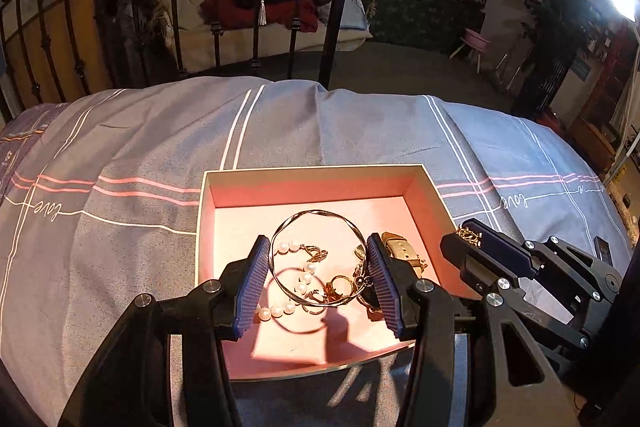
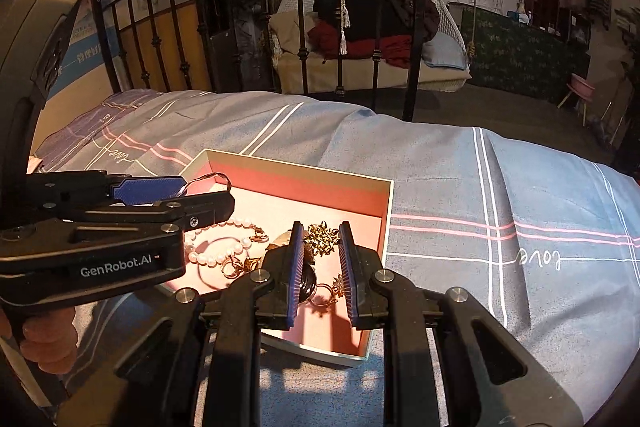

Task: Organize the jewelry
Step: 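Lower the bangle and flower charm into the box and open both tools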

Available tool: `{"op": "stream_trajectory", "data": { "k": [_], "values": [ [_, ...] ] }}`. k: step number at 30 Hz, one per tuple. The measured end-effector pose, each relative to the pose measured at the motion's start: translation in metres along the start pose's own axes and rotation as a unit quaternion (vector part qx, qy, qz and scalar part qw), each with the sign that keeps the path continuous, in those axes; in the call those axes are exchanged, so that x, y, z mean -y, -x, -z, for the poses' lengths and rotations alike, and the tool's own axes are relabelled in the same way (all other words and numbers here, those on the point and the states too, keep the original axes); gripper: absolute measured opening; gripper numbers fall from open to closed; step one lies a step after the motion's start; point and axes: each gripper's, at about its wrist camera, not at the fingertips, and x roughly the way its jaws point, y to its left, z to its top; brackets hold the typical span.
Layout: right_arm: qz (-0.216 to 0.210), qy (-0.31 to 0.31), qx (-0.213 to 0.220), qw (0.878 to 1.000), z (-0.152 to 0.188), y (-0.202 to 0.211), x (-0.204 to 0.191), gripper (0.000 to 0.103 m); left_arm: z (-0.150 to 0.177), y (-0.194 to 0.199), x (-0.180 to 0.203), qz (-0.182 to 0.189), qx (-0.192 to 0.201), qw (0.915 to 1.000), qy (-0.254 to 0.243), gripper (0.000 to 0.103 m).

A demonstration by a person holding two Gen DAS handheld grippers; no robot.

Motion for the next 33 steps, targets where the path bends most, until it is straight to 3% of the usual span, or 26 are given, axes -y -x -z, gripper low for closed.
{"op": "stream_trajectory", "data": {
  "k": [33],
  "values": [
    [-0.002, 0.015, -0.042, 0.999, 0.01, -0.021, 0.001, 0.019, 0.006, -0.015, 0.003, -0.01, -0.025, 0.9996, -0.011, 0.049]
  ]
}}
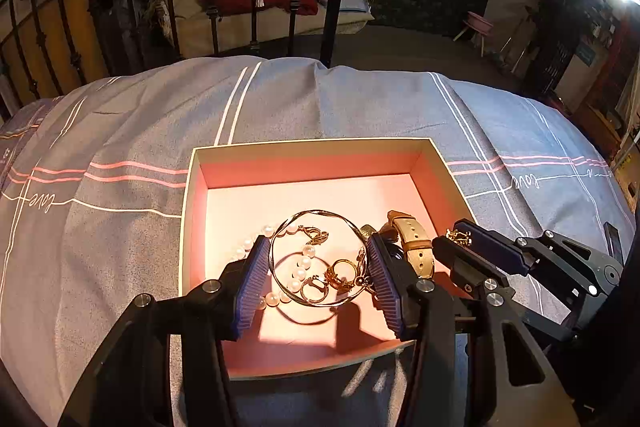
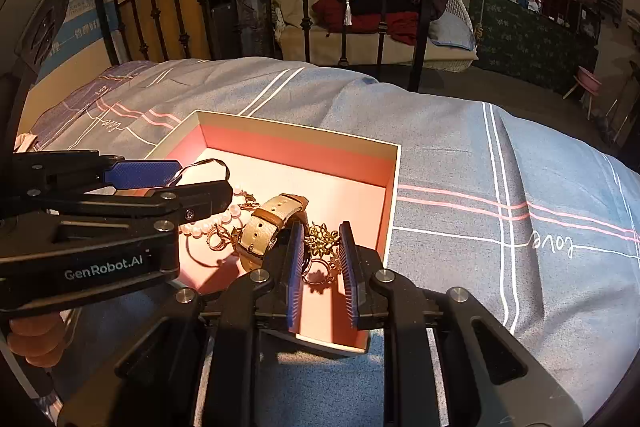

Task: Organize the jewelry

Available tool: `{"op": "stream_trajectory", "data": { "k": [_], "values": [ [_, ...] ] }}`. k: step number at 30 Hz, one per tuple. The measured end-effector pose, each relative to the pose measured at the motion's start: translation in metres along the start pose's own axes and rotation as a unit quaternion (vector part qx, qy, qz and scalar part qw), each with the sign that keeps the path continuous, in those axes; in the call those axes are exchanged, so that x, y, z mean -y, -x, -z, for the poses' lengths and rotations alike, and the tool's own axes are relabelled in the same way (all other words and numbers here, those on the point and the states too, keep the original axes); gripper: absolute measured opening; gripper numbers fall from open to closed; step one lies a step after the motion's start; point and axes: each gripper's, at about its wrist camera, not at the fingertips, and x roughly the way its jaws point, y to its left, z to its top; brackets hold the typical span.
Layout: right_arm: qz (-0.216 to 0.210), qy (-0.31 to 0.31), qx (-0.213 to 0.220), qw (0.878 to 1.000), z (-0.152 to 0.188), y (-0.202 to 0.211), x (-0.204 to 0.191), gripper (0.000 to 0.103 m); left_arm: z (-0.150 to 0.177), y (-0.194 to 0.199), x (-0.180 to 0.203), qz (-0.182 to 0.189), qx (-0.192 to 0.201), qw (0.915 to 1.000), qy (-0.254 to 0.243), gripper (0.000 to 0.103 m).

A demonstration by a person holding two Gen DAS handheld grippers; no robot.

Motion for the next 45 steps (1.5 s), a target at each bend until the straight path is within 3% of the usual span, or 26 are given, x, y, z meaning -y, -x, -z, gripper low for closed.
{"op": "stream_trajectory", "data": {
  "k": [2, 5, 10, 16, 21, 27, 33, 45],
  "values": [
    [0.001, 0.003, 0.0, 1.0, 0.001, 0.001, 0.0, 0.022, 0.0, 0.0, 0.0, -0.001, -0.001, 1.0, -0.001, 0.051],
    [0.008, 0.001, -0.001, 1.0, 0.001, 0.001, 0.0, 0.04, 0.0, -0.001, 0.0, -0.004, -0.006, 1.0, 0.0, 0.059],
    [0.012, 0.001, 0.002, 1.0, 0.005, 0.008, -0.001, 0.043, 0.002, 0.006, -0.002, -0.004, -0.003, 1.0, 0.007, 0.07],
    [0.011, 0.004, 0.019, 1.0, 0.023, 0.033, -0.009, 0.06, 0.01, 0.032, -0.002, 0.003, 0.018, 0.9998, 0.01, 0.081],
    [0.022, 0.018, 0.06, 0.998, 0.057, 0.07, -0.022, 0.072, 0.036, 0.081, -0.005, 0.015, 0.081, 0.9963, 0.026, 0.083],
    [0.072, 0.014, 0.167, 0.983, 0.091, 0.133, -0.031, 0.097, 0.08, 0.139, -0.006, 0.008, 0.156, 0.9876, 0.02, 0.094],
    [0.082, 0.002, 0.225, 0.971, 0.107, 0.172, -0.029, 0.097, 0.108, 0.162, -0.006, -0.011, 0.192, 0.9813, 0.014, 0.095],
    [0.083, -0.007, 0.25, 0.965, 0.109, 0.192, -0.03, 0.097, 0.127, 0.174, 0.005, -0.037, 0.234, 0.9714, -0.014, 0.096]
  ]
}}
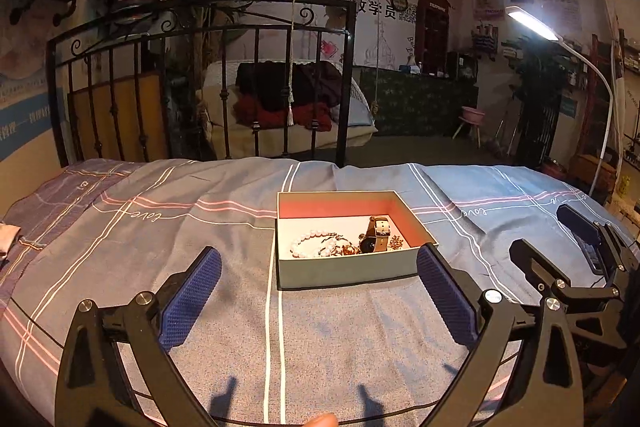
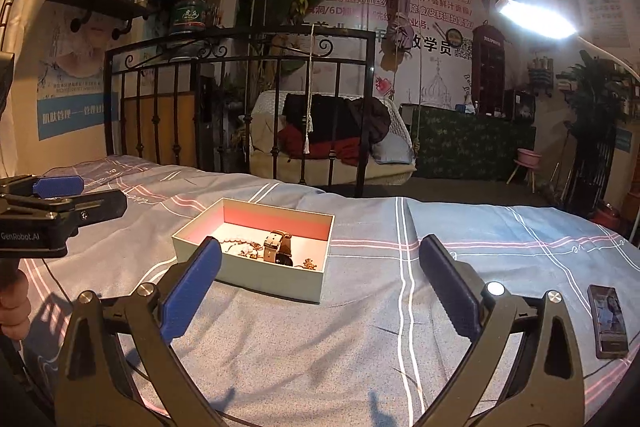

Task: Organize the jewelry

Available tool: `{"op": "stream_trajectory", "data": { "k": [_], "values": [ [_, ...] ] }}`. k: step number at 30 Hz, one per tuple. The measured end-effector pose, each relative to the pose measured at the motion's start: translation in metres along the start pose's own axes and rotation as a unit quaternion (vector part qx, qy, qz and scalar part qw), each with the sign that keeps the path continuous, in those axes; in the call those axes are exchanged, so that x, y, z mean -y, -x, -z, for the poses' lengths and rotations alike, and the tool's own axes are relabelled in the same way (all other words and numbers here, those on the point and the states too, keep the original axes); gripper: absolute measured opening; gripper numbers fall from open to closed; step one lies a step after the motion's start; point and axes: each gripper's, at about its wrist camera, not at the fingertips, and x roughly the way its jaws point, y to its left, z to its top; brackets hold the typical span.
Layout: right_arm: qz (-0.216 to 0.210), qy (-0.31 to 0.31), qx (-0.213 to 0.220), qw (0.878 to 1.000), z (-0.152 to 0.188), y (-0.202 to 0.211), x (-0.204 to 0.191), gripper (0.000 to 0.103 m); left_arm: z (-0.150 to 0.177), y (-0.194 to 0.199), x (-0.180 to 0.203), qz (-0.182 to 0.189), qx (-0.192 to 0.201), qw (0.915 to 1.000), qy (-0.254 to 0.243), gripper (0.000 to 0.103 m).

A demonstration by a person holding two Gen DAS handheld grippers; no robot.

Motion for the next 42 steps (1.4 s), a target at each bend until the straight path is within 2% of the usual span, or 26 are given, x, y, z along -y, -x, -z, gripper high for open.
{"op": "stream_trajectory", "data": {
  "k": [14, 42],
  "values": [
    [-0.001, 0.0, -0.001, 1.0, -0.0031, 0.0001, 0.0001, 0.097, 0.0053, -0.0007, 0.003, 0.007, -0.006, 1.0, -0.001, 0.096],
    [-0.007, -0.001, -0.011, 1.0, -0.0026, -0.004, 0.0009, 0.097, 0.0078, 0.0059, 0.0098, -0.013, 0.015, 0.9997, -0.013, 0.096]
  ]
}}
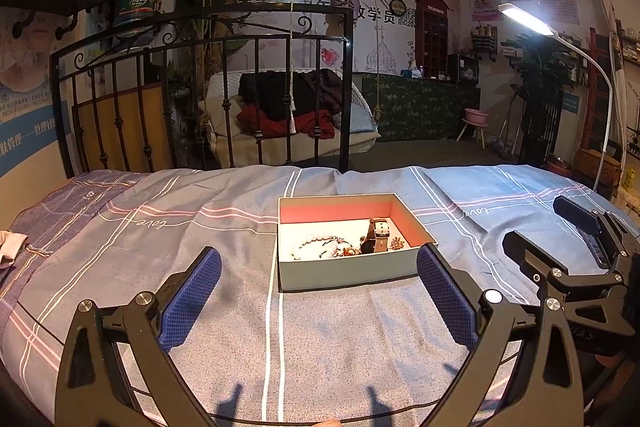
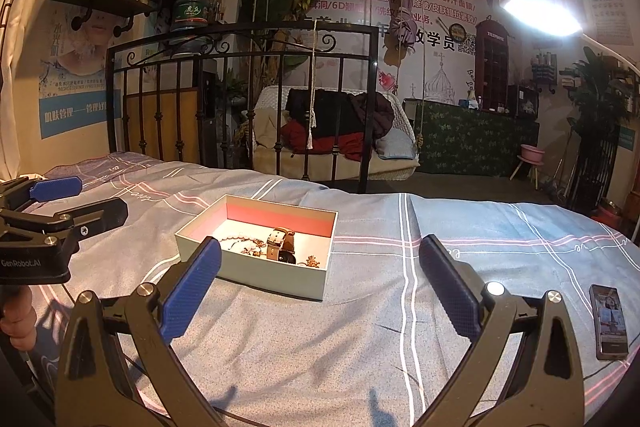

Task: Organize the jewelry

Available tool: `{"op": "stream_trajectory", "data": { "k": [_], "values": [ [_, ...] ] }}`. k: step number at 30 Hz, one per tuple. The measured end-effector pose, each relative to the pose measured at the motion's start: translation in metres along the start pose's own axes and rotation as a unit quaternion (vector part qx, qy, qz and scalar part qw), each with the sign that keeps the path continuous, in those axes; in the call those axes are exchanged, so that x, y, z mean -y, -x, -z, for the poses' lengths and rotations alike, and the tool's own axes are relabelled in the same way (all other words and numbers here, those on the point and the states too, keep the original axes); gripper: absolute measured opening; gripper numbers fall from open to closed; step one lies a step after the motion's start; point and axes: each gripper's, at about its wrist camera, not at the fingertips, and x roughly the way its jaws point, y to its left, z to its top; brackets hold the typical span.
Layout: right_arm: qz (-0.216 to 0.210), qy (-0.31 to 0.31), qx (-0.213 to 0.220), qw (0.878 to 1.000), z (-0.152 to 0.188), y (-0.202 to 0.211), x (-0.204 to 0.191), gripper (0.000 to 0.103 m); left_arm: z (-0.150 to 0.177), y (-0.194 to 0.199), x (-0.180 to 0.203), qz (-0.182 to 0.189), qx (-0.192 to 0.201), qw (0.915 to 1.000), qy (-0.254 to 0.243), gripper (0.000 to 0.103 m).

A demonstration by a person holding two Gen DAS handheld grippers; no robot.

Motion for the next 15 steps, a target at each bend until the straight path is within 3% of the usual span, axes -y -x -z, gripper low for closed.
{"op": "stream_trajectory", "data": {
  "k": [15],
  "values": [
    [-0.001, 0.003, -0.003, 1.0, 0.0042, -0.0006, -0.0005, 0.097, -0.0007, 0.0019, -0.0028, -0.006, -0.002, 0.9999, 0.01, 0.096]
  ]
}}
